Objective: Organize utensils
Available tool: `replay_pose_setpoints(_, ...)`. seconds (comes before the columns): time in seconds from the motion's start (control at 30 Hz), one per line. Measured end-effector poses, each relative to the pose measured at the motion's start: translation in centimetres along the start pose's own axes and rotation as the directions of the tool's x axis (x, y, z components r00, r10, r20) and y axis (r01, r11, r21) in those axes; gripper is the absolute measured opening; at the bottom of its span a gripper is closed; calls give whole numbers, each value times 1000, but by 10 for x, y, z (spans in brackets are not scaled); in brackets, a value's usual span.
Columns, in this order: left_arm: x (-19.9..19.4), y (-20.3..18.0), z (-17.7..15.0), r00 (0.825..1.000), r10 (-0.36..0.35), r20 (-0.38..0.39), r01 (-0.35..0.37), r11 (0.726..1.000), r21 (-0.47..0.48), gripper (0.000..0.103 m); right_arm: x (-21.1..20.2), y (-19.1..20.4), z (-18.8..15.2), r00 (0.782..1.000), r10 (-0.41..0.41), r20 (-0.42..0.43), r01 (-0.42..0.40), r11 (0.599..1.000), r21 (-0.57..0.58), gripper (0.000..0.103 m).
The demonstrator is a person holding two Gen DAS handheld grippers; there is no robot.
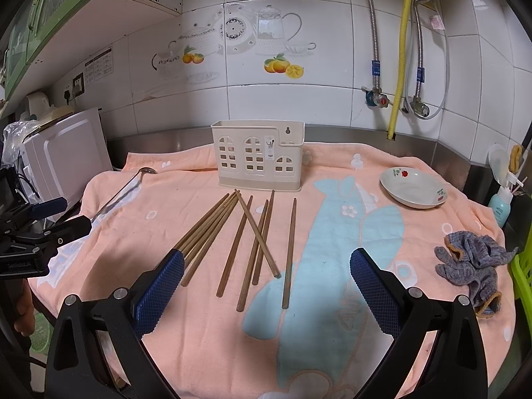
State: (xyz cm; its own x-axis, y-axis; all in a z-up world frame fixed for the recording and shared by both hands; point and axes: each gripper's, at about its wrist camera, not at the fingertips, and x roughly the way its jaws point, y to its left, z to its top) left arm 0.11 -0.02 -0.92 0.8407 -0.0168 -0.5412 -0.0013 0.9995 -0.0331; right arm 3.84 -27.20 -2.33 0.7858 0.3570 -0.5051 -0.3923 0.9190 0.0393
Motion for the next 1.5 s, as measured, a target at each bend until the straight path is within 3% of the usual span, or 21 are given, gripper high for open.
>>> replay_pose_setpoints(1.37,16,0,3,999,-9,-34,9,1000,17,98,24,0,-2,999,33,-43,-33,999,-10,97)
replay_pose_setpoints(1.5,22,3,5,999,18,-43,-17,1000,13,98,33,-2,-2,997,39,-61,-40,999,-18,97)
